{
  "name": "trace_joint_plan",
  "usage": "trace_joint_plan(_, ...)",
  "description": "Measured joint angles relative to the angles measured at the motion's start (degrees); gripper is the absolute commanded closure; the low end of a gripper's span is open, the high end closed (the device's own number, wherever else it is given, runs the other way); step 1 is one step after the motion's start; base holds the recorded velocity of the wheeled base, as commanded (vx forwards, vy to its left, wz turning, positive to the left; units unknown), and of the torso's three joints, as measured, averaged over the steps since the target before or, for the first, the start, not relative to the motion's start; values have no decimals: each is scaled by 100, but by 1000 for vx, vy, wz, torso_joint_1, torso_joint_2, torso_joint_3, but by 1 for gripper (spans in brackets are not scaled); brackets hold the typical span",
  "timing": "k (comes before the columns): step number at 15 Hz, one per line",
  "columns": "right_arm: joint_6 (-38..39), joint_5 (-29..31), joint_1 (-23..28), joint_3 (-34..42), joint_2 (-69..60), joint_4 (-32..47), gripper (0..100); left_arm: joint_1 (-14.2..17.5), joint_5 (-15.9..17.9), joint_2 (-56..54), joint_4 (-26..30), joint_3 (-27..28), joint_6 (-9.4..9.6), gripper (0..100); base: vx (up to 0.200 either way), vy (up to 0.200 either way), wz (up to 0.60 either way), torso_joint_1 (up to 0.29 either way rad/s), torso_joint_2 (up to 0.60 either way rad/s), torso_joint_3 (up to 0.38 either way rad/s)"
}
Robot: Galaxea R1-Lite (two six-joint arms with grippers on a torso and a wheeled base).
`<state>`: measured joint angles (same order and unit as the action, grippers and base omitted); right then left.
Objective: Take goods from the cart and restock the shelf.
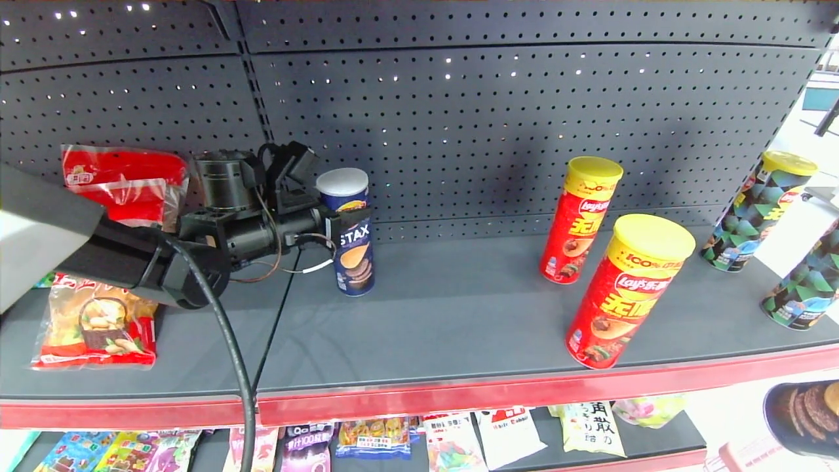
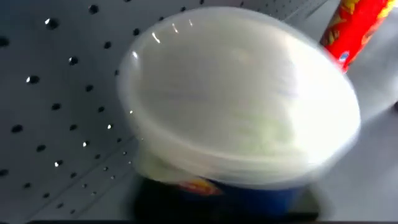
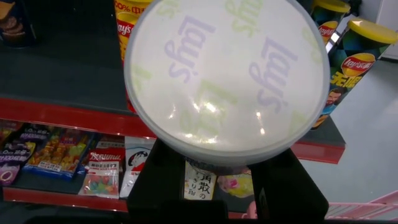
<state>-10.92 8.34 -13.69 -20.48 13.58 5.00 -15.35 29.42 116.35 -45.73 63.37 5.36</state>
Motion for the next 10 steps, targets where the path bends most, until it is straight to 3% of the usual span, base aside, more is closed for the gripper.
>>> trace_joint_plan(3, 1, -7, 0, 15, 13, 0, 100, 72, 490, -249, 29, -69, -180, 100, 0, 0, 0, 0, 0, 0)
trace_joint_plan(5, 4, -13, 0, 17, 59, -2, 100, 155, 674, -513, 29, -325, -195, 100, 0, 0, 0, 0, 0, 0)
trace_joint_plan(10, 6, -24, -11, 11, 183, -18, 100, 195, 1325, -1610, 2, -1844, -178, 100, 0, 0, 0, 0, 0, 0)
